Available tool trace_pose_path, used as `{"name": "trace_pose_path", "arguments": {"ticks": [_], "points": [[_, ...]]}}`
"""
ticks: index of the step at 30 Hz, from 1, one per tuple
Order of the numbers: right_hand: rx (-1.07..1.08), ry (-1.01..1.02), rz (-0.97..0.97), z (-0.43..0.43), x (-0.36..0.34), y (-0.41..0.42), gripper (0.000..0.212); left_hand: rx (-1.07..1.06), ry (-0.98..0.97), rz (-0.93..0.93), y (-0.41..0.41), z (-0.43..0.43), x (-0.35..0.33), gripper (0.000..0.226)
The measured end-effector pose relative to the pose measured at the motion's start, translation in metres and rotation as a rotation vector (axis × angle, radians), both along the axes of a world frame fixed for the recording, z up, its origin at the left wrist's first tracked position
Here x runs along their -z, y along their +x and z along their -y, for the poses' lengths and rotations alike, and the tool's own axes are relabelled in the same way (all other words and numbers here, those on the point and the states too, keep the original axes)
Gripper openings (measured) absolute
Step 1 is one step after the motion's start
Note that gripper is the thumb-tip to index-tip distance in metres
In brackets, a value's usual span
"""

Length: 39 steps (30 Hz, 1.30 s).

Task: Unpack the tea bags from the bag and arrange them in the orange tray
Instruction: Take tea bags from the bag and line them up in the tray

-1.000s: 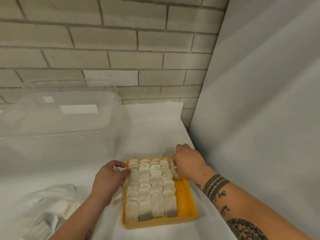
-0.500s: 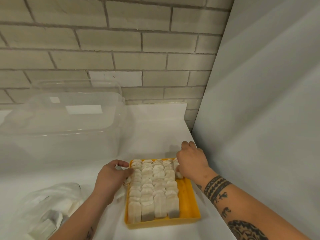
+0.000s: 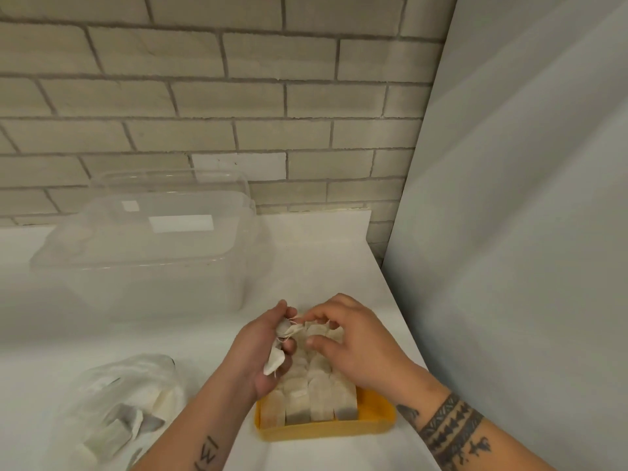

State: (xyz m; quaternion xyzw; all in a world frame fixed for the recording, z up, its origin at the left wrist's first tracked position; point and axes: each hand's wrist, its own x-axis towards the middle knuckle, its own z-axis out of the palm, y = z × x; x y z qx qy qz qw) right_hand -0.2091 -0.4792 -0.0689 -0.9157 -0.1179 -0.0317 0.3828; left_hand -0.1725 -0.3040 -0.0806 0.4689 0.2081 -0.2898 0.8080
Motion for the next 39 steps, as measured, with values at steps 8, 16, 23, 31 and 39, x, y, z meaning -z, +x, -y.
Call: {"name": "trace_pose_path", "arguments": {"ticks": [8,16,23,31,39], "points": [[0.143,0.117,0.028,0.012,0.002,-0.016,0.005,0.125,0.054,0.007,-0.022,0.026,-0.002,0.032],[0.261,0.101,-0.029,0.032,-0.012,-0.017,0.015,0.293,0.186,0.260,-0.032,0.039,-0.007,0.054],[0.225,0.028,-0.011,0.038,-0.022,-0.003,0.017,0.341,0.185,0.404,-0.016,0.031,-0.004,0.043],[0.162,-0.018,-0.119,0.043,-0.024,0.016,0.006,0.230,0.254,0.435,-0.003,0.034,0.001,0.029],[0.128,-0.286,-0.227,0.070,-0.021,0.044,0.009,-0.033,0.277,0.388,0.017,0.007,0.022,0.038]]}}
